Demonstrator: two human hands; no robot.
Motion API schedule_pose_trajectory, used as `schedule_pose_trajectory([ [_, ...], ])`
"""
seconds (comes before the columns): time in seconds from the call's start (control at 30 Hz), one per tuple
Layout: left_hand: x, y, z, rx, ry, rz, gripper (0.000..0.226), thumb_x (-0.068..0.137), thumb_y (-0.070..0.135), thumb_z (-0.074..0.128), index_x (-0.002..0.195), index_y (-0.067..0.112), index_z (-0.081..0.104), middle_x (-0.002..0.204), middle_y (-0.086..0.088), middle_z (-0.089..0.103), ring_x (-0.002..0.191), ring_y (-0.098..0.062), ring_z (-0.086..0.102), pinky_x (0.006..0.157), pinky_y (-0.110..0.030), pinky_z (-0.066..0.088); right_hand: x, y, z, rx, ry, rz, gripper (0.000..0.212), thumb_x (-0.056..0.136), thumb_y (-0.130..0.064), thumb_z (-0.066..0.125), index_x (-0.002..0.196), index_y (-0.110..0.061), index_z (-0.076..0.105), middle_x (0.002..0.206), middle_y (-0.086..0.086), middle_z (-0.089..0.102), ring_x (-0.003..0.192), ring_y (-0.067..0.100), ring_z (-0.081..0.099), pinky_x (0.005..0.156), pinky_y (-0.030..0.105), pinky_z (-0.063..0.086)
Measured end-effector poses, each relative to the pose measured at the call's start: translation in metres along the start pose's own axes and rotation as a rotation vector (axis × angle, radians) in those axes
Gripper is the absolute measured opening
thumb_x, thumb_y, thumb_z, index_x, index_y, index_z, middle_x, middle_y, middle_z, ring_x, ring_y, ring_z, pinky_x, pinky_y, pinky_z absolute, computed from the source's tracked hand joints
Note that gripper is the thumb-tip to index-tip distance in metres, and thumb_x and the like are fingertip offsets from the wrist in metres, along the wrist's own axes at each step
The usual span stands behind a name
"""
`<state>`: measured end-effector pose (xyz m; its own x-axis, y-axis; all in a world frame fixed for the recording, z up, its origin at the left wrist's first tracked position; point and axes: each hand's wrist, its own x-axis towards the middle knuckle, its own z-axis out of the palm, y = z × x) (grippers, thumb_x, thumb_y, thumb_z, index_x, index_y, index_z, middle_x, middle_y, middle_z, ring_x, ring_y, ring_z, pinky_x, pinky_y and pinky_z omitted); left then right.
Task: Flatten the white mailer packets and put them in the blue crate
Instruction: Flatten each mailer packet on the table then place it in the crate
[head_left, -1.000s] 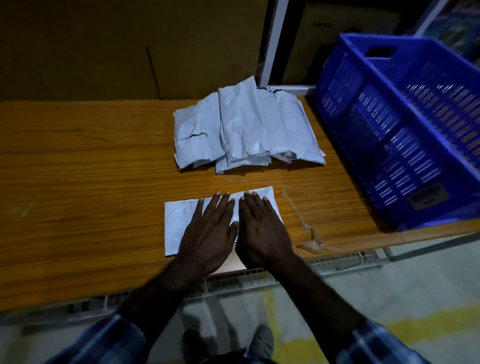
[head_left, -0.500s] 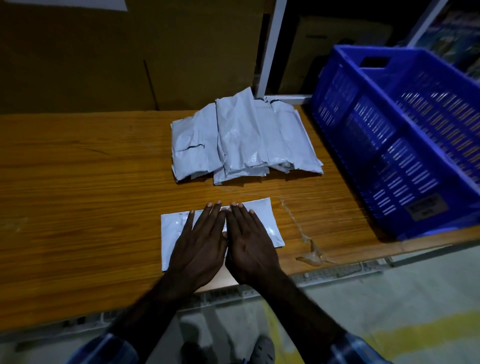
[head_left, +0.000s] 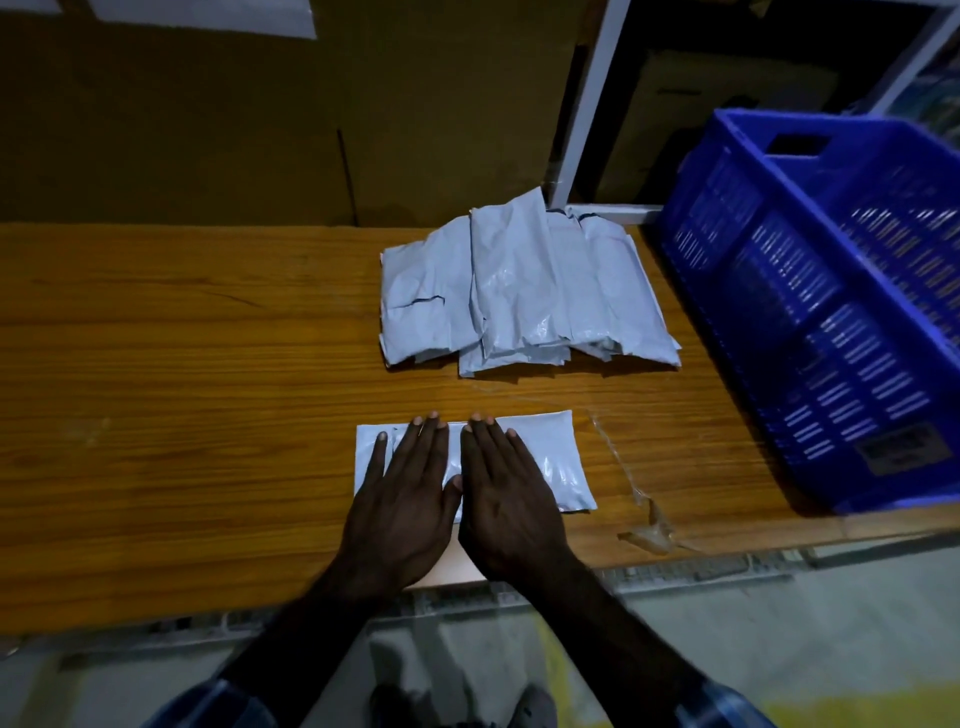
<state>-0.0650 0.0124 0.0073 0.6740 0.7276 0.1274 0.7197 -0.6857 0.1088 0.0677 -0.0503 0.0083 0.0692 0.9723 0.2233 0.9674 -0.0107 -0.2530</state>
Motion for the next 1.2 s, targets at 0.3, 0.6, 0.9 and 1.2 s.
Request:
schedule_pose_trajectory([
  [0.3,0.0,-0.008,-0.003,-0.136,0.045,-0.05,0.062,0.103,0.042,0.013,0.151,0.006,0.029,0.158,-0.01,0.026,0.148,-0.022,0.019,0.117,-0.044,0.013,0.007,-0.003,-0.008,-0.059,-0.084,-0.045,0.072,0.079,-0.02,0.046,0.141,0.015,0.038,0.15,0.033,0.033,0.144,0.043,0.029,0.118,0.054,0.024],
  [0.6,-0.01,-0.02,0.0,-0.099,0.036,-0.09,0.058,0.1,0.033,0.021,0.149,0.002,0.033,0.156,-0.017,0.029,0.146,-0.03,0.027,0.115,-0.045,0.017,0.012,-0.019,0.006,-0.005,-0.043,-0.121,0.056,0.093,-0.017,0.037,0.142,0.011,0.04,0.152,0.029,0.034,0.146,0.039,0.027,0.12,0.05,0.021],
  [0.9,-0.001,-0.037,-0.001,-0.131,0.022,-0.007,0.06,0.101,0.035,0.019,0.149,0.003,0.032,0.159,-0.013,0.024,0.148,-0.024,0.018,0.118,-0.041,0.011,0.023,-0.024,0.0,-0.075,-0.079,-0.057,0.065,0.083,-0.025,0.048,0.137,0.011,0.046,0.146,0.031,0.041,0.139,0.042,0.038,0.116,0.054,0.03],
  [1.2,-0.004,-0.049,0.002,-0.056,0.027,0.026,0.055,0.101,0.029,0.024,0.148,0.003,0.036,0.156,-0.015,0.03,0.147,-0.025,0.025,0.119,-0.042,0.016,0.02,-0.027,0.011,-0.093,-0.011,-0.132,0.054,0.094,-0.014,0.036,0.142,0.01,0.042,0.152,0.028,0.035,0.146,0.038,0.028,0.12,0.051,0.022],
])
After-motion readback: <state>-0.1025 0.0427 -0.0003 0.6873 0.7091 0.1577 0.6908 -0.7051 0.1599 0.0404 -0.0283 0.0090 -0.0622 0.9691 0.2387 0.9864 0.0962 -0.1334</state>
